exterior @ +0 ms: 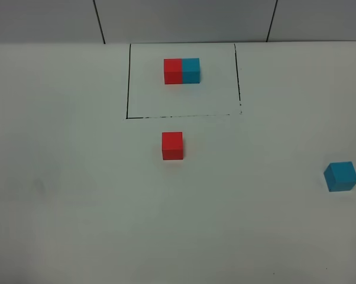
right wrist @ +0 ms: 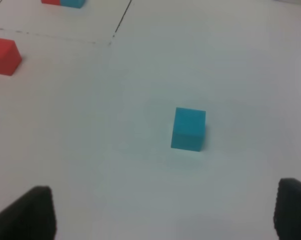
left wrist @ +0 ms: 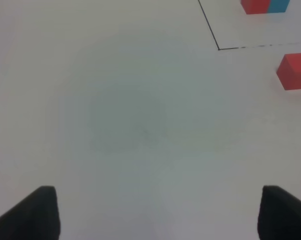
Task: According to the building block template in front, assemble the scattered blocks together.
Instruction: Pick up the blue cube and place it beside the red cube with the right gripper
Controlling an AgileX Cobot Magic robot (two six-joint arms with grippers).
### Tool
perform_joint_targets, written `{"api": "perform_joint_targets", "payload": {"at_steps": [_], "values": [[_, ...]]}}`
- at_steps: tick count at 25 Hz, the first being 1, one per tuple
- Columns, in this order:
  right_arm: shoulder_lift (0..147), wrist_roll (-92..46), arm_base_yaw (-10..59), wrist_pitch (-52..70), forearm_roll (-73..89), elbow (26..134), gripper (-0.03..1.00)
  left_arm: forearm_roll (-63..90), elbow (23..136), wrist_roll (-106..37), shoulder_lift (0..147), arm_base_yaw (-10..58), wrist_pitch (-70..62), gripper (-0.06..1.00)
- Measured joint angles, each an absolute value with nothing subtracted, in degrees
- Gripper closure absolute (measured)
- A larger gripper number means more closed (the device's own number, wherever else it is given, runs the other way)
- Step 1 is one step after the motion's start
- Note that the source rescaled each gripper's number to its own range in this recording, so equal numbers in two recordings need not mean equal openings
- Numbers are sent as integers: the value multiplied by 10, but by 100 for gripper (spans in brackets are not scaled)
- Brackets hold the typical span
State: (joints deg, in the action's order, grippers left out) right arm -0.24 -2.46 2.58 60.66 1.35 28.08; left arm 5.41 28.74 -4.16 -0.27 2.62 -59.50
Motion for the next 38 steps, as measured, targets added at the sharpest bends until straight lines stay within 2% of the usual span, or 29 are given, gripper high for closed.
{"api": "perform_joint_targets", "payload": {"at_steps": [14,17,20,27,31,38], "values": [[24,-15,26,607,14,283,6,54,287,-42,-3,26,-595,9],[140,-12,26,594,12,289,6,54,287,-42,-3,26,-595,9],[322,-12,26,550,3,309,6,54,287,-42,-3,26,-596,10],[716,0,26,484,0,441,6,54,287,-42,-3,26,-596,10],[826,0,21,430,5,481,6,54,287,-42,-3,26,-596,10],[912,-18,-33,376,25,483,6,54,287,-42,-3,26,-596,10]]}}
